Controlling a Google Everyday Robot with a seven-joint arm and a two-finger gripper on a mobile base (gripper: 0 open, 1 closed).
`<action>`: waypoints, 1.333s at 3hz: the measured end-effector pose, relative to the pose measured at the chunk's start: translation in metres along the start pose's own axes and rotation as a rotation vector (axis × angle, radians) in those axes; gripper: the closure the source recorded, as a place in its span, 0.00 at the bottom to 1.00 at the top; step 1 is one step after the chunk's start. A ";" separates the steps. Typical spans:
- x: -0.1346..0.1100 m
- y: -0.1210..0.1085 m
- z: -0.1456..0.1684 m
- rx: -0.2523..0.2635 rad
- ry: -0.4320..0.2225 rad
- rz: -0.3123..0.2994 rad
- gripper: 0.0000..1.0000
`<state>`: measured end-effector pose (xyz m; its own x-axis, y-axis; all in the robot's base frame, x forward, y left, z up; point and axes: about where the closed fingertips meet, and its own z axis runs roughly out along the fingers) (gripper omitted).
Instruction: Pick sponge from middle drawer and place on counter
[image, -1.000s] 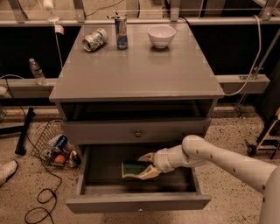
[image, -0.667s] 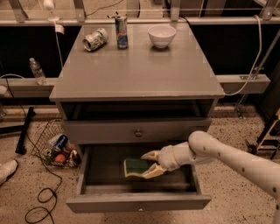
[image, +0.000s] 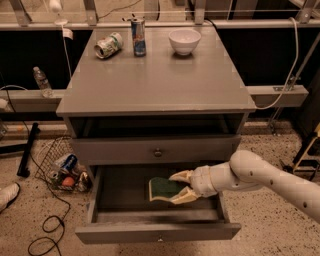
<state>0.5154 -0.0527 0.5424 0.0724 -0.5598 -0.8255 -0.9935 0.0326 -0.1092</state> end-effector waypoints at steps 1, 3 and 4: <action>-0.020 0.004 -0.028 0.058 0.005 -0.050 1.00; -0.035 -0.008 -0.039 0.049 0.030 -0.096 1.00; -0.080 -0.019 -0.080 0.087 0.062 -0.216 1.00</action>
Offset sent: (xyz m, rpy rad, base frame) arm -0.0064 -0.0093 0.0253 -0.0038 -0.0589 -0.0162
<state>0.5213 -0.0748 0.6549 0.2741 -0.6113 -0.7424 -0.9439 -0.0234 -0.3293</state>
